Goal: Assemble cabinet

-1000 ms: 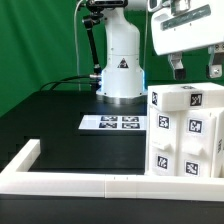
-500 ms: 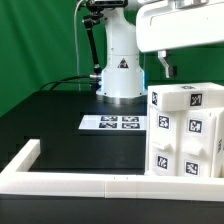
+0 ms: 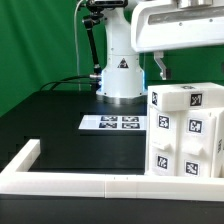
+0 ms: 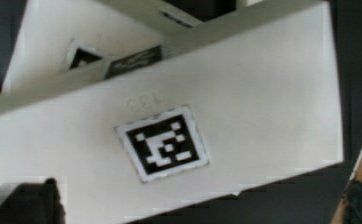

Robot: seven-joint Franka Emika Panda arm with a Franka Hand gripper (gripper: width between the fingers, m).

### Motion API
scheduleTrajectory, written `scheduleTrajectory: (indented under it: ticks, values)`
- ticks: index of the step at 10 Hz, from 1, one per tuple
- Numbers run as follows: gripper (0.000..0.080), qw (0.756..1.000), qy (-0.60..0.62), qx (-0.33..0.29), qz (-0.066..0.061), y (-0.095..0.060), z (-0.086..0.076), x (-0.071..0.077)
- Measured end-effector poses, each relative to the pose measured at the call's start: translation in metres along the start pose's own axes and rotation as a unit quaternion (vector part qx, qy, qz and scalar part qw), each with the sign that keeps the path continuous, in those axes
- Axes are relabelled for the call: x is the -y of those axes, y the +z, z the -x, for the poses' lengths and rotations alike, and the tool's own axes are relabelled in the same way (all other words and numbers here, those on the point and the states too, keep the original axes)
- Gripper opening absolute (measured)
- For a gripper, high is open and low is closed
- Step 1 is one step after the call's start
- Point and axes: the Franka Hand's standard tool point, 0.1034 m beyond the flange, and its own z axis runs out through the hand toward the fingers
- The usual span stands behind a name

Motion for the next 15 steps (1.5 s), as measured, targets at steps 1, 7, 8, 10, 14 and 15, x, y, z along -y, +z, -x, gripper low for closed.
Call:
scheduleTrajectory:
  ticks: [1, 7, 8, 10, 14, 15]
  values:
    - [0.0797, 0.997, -0.083, 0.001, 0.003, 0.000, 0.001, -0.001]
    - [0.0797, 0.942, -0.335, 0.019, 0.024, -0.003, 0.003, -0.012]
    - [0.0797, 0.926, -0.375, 0.022, 0.026, -0.003, 0.003, -0.013]
    - [0.0797, 0.888, -0.457, 0.030, 0.030, -0.001, 0.005, -0.011]
    - [0.0797, 0.775, -0.627, 0.078, 0.038, 0.009, 0.011, -0.005]
    - [0.0797, 0.746, -0.659, 0.089, 0.038, 0.013, 0.012, -0.004]
